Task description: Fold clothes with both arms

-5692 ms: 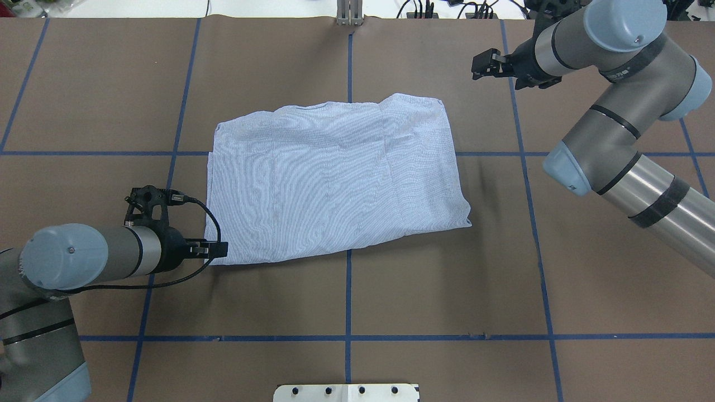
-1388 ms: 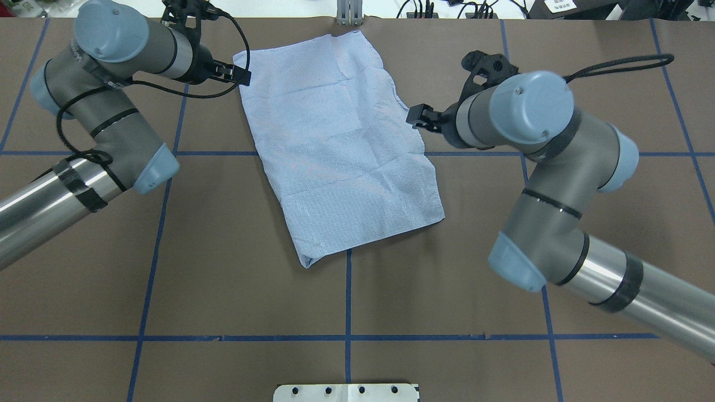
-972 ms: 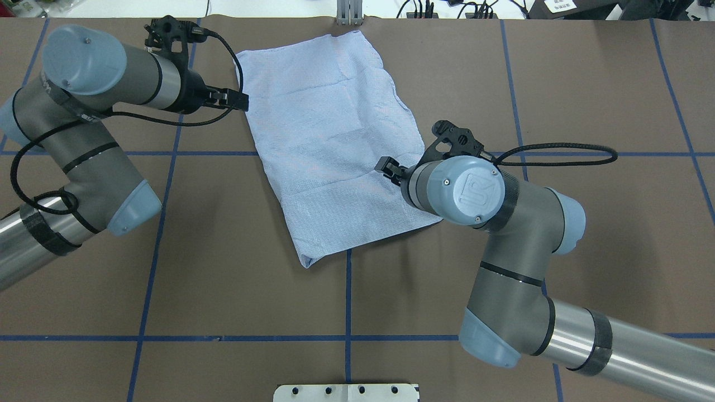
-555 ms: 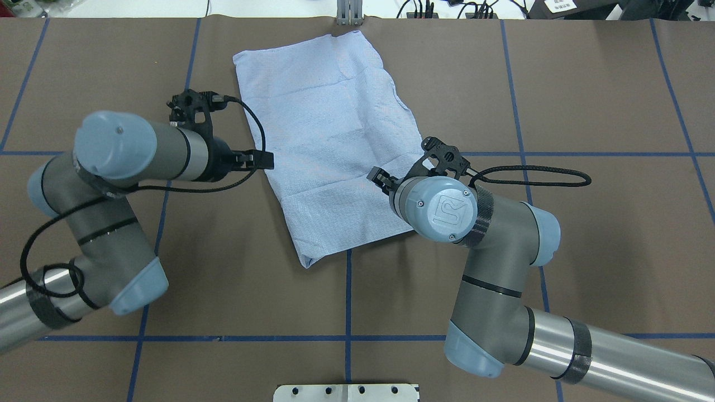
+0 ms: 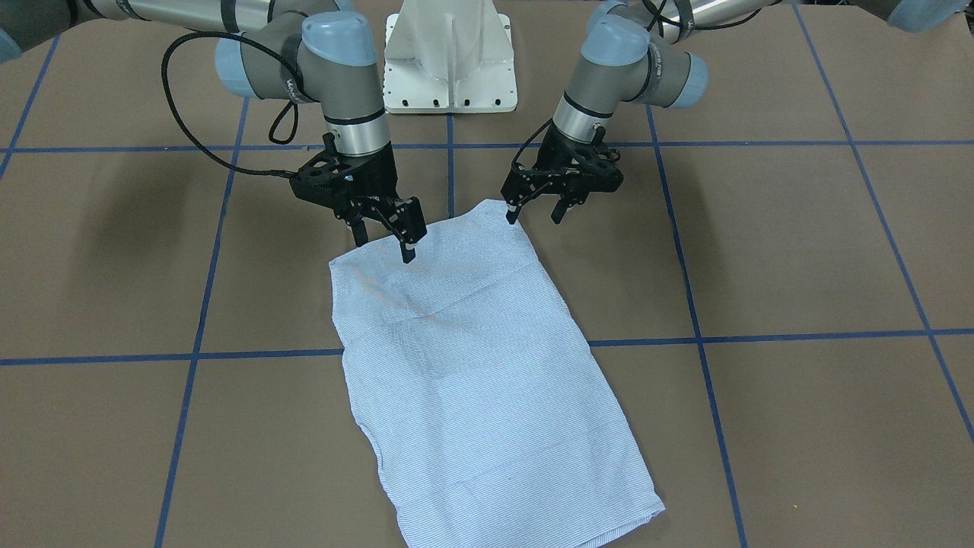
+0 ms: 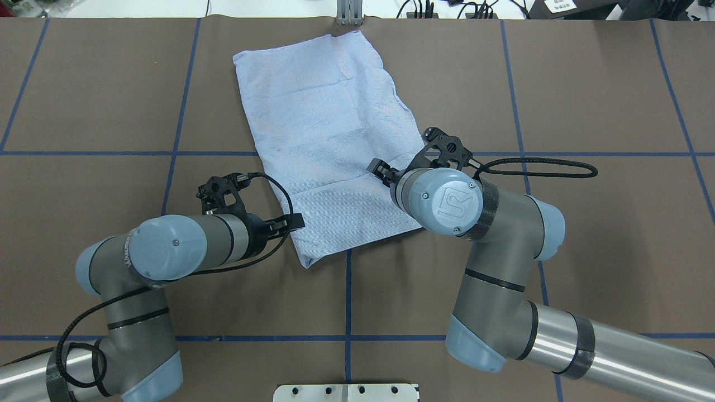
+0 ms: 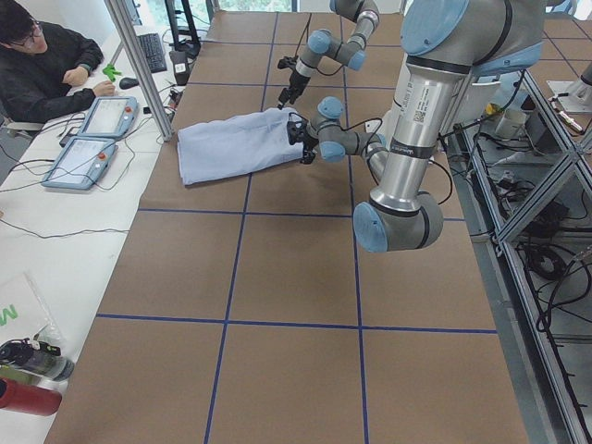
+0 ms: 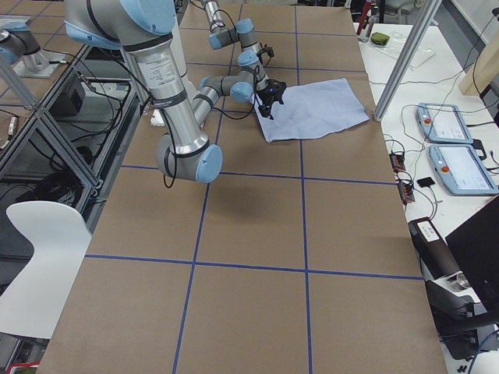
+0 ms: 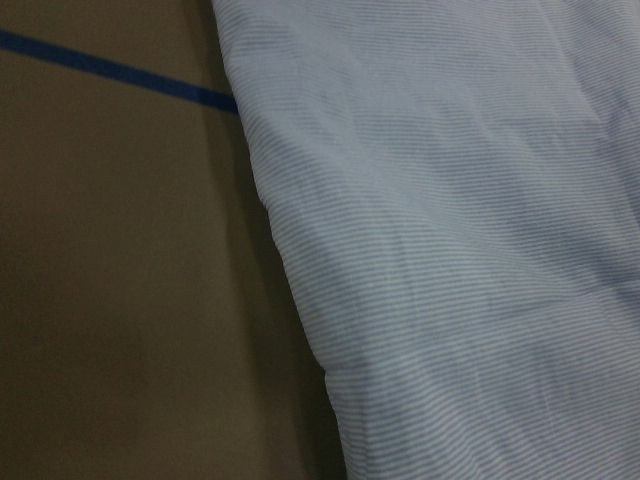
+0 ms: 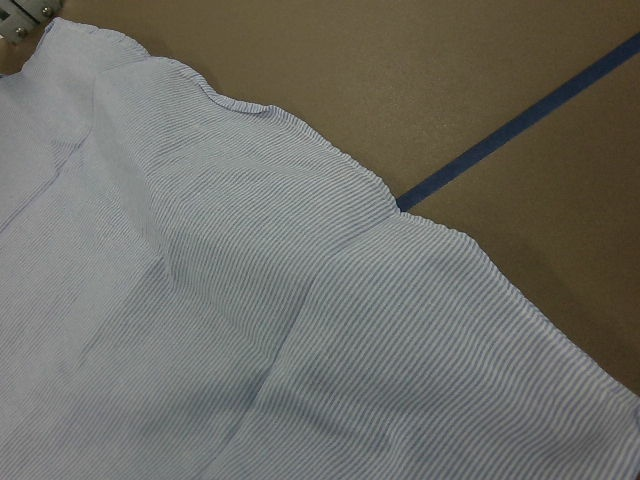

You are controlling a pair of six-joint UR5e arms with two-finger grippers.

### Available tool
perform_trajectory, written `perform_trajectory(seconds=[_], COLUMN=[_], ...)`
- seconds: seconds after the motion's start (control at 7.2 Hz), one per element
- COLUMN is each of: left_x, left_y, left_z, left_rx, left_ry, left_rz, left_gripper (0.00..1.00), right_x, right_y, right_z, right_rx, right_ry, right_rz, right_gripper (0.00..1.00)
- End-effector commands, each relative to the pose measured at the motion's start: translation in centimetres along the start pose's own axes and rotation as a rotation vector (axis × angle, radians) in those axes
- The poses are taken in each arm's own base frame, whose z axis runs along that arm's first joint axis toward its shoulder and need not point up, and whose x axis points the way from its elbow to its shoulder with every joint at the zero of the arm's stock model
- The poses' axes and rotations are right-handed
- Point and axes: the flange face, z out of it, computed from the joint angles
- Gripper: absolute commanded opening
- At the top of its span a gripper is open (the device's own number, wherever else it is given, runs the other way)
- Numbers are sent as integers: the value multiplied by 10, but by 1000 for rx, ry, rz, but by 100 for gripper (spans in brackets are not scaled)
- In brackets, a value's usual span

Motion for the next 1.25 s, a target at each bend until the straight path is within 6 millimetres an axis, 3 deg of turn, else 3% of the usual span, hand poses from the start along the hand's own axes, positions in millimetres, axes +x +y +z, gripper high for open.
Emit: perform_trajectory(seconds=[0.0, 0.42, 0.83, 0.97, 1.11], left_x=[10, 17, 18, 19, 20], left_y=[48, 44, 7, 7, 8], left_z=[8, 6, 2, 5, 6], left_rx=[-32, -25, 45, 46, 46], left_ry=[9, 22, 31, 28, 27], left_rz=[-54, -62, -69, -66, -64], left_gripper=[83, 79, 78, 78, 69], right_x=[2, 3, 3, 2, 2], right_y=[-1, -2, -2, -1, -1], right_z=[1, 1, 1, 0, 0], right_rx=[3, 4, 3, 2, 2], right_ry=[3, 2, 3, 0, 0], right_rz=[-2, -2, -2, -1, -1], right_gripper=[99, 99, 99, 99, 99])
